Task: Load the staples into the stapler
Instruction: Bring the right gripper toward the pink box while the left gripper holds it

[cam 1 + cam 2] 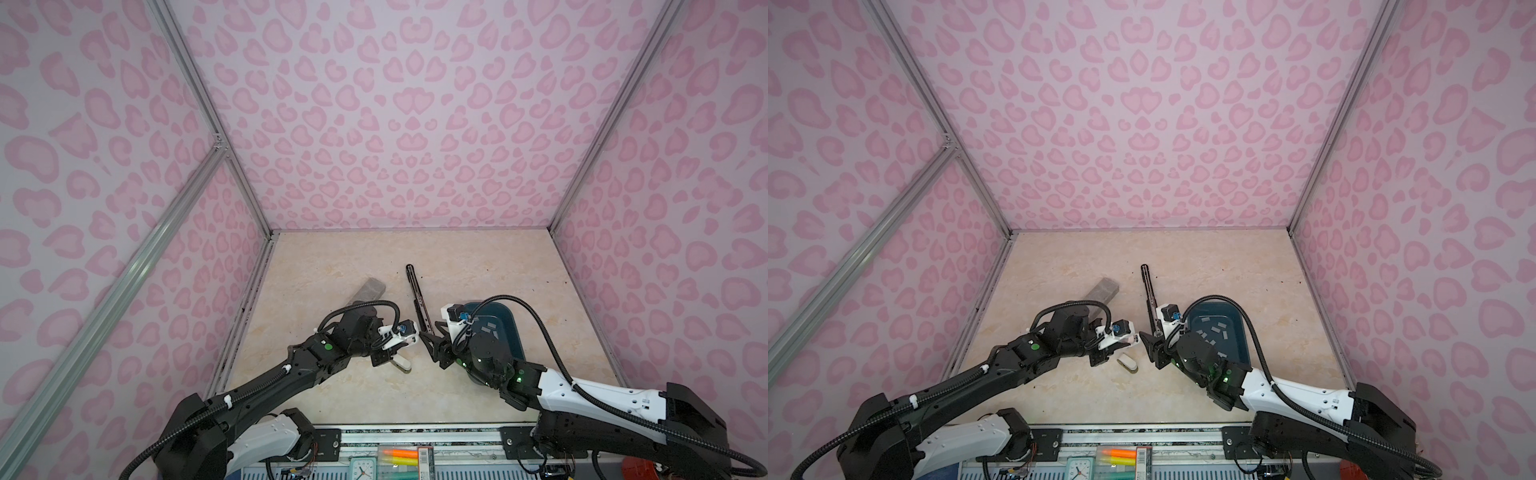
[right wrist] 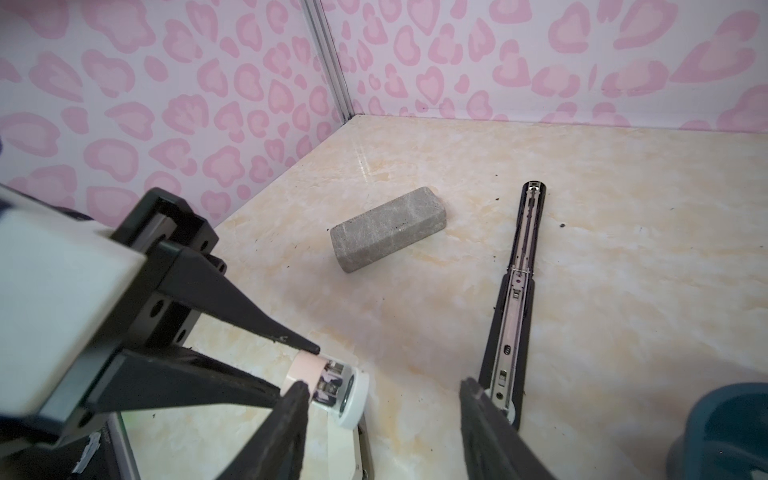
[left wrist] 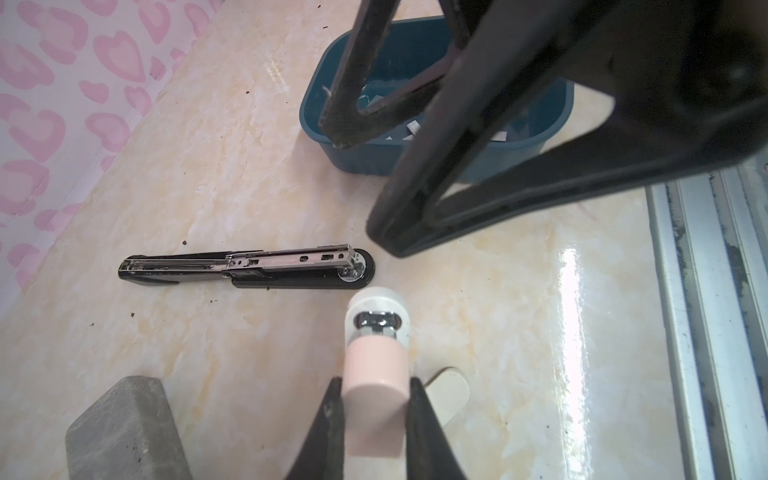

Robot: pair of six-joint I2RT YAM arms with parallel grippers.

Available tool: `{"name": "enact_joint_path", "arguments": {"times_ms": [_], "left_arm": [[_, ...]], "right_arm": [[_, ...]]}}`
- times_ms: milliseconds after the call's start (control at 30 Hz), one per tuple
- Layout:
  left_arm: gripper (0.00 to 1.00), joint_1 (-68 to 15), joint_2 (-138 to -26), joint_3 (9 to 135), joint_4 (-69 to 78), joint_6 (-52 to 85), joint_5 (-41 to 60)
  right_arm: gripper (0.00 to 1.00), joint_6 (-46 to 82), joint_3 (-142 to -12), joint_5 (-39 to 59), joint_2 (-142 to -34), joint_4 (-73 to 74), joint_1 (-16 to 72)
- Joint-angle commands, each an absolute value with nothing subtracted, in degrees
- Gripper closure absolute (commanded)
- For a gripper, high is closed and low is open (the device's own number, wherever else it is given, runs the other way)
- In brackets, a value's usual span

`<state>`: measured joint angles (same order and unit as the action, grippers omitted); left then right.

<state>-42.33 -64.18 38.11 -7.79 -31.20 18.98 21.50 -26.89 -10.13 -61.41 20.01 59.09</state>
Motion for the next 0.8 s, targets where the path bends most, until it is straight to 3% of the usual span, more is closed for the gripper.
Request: {"name": "enact_joint_path", "arguments": {"times_ms": [0,367,767], "left_arm": [[0.97,-42.3,-63.3,38.5,-7.7,-31.5,19.2],[0.97,-42.4,-63.3,38.5,-7.2,-30.4,18.4],[0.97,-42.4,-59.0,37.0,-6.6,-30.1,18.8]], "right_arm": [[0.42,22.1,-27.2,-10.8,-63.8,21.7,59.1],[0.47,23.6,-29.2,-11.4,-72.3,24.8,59.1],[0.48,24.0,-26.2,-13.4,-71.5,27.5,59.1]]}}
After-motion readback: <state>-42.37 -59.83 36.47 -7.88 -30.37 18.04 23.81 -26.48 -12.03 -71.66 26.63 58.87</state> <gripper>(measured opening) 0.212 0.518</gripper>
